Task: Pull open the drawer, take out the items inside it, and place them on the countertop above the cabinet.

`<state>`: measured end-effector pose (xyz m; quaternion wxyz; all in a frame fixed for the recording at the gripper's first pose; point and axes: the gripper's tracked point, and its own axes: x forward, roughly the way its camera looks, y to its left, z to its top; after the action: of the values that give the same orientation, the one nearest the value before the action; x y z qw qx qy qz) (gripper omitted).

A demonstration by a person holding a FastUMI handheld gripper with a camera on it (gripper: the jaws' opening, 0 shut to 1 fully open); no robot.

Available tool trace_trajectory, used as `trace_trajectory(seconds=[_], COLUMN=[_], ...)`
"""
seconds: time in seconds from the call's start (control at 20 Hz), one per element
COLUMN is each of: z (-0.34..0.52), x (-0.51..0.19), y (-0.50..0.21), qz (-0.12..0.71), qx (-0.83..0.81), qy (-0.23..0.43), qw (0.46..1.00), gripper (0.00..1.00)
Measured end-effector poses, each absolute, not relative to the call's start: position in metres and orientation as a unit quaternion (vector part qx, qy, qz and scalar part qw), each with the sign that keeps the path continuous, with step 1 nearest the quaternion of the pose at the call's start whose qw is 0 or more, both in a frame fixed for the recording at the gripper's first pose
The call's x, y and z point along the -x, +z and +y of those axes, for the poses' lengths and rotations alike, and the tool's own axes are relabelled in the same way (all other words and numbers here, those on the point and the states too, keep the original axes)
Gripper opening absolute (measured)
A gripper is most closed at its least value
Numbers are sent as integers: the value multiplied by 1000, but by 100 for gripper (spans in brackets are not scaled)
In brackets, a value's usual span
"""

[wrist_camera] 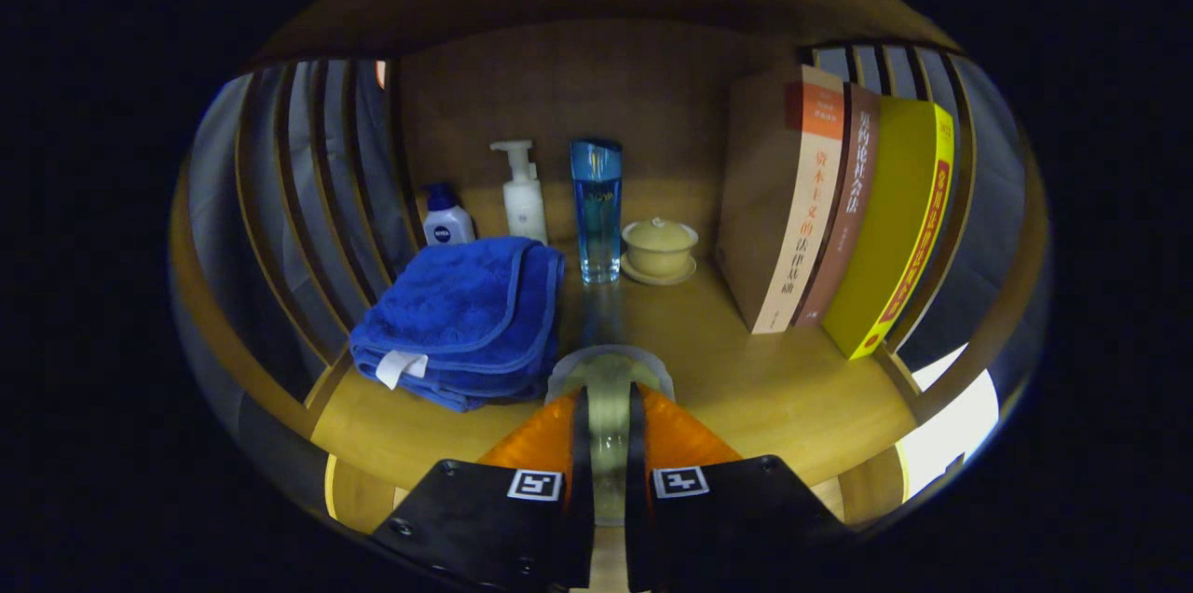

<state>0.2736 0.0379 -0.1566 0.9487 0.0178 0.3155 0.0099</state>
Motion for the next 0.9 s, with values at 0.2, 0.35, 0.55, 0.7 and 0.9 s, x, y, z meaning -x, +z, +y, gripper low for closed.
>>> trace_trajectory(seconds=[0.2, 0.35, 0.55, 0.7, 0.9], z=[36, 38, 49, 56, 60], x=[-272, -272, -264, -262, -258], y=[-167, -169, -167, -156, -131], qz=[331, 324, 323, 310, 280], qx=[-6, -4, 2, 8, 18], qy=[12, 13, 35, 44, 50], qw=[943, 946, 946, 950, 958], gripper=[31, 34, 67, 92, 98])
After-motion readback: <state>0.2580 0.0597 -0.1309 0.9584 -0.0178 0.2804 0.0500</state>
